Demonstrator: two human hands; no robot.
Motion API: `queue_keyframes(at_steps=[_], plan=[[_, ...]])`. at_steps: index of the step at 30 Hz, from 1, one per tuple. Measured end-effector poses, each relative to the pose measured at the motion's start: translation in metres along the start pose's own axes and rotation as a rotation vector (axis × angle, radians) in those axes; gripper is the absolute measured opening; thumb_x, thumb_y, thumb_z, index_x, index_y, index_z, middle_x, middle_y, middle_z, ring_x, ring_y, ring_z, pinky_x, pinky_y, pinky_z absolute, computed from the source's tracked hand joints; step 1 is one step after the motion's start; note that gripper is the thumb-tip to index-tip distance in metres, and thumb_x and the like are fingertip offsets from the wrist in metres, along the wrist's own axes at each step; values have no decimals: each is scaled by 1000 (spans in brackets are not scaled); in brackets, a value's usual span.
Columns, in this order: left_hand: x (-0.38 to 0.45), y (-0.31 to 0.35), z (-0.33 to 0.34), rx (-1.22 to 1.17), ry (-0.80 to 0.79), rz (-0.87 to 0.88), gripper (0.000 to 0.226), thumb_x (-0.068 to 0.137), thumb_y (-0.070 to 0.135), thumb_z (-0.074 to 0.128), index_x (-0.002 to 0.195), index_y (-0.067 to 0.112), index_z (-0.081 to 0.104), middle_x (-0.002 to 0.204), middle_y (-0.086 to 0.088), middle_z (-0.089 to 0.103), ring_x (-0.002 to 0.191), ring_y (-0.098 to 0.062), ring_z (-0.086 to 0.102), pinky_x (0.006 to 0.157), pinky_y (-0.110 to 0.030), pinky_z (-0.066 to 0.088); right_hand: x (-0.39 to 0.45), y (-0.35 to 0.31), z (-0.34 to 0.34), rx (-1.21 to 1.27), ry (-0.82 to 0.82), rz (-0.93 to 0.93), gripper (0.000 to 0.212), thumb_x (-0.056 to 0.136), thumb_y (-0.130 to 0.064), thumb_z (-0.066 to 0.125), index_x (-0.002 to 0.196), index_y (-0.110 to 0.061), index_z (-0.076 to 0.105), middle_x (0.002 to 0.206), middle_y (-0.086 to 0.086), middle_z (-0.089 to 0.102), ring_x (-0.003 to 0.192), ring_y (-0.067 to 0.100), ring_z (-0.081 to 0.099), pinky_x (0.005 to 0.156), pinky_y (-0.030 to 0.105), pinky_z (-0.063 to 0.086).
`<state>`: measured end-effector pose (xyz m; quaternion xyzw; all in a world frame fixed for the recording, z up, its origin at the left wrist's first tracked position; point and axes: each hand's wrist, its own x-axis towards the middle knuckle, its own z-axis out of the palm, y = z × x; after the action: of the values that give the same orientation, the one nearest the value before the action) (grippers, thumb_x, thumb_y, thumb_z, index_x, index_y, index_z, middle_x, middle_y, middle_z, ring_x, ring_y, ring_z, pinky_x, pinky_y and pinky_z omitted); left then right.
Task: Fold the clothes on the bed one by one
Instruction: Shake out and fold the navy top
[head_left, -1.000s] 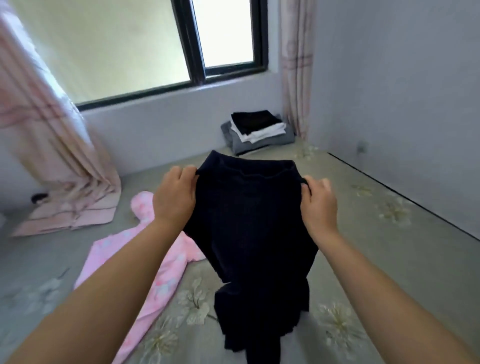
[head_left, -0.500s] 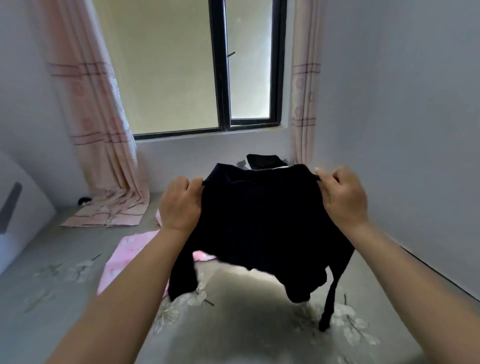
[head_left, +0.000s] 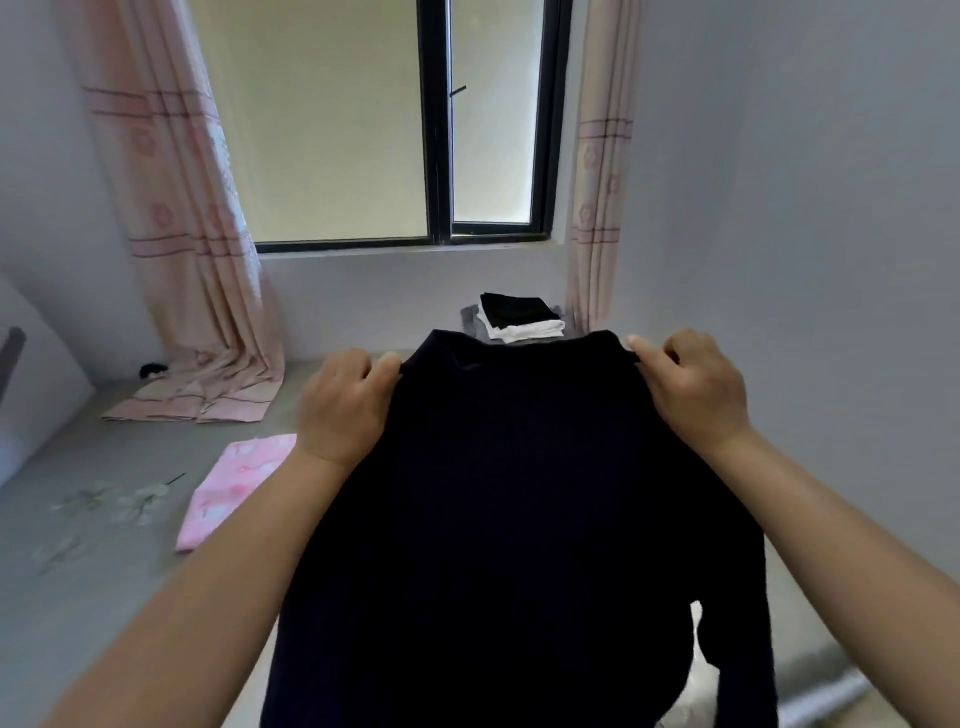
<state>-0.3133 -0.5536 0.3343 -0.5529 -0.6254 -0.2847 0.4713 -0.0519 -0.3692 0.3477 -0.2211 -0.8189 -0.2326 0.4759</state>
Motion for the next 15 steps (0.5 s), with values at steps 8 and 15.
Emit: queue_keyframes(at_steps=[8, 15], plan=[[-25, -5, 95, 64, -494, -152, 27, 52, -9, 81, 69, -2, 62, 52, -16, 48, 42, -28, 47, 40, -12, 7, -21, 27, 125, 173, -300, 91, 8, 78, -14, 68, 82, -7, 66, 58, 3, 43, 54, 27, 45, 48, 26, 26], [-70, -11, 285, 75, -795, -304, 27, 53, -8, 81, 69, 1, 61, 51, -15, 47, 42, -29, 47, 37, -18, 19, -63, 79, 322, 217, -572, 26, 36, 59, 2, 83, 89, -4, 64, 56, 16, 47, 45, 27, 48, 41, 21, 24]])
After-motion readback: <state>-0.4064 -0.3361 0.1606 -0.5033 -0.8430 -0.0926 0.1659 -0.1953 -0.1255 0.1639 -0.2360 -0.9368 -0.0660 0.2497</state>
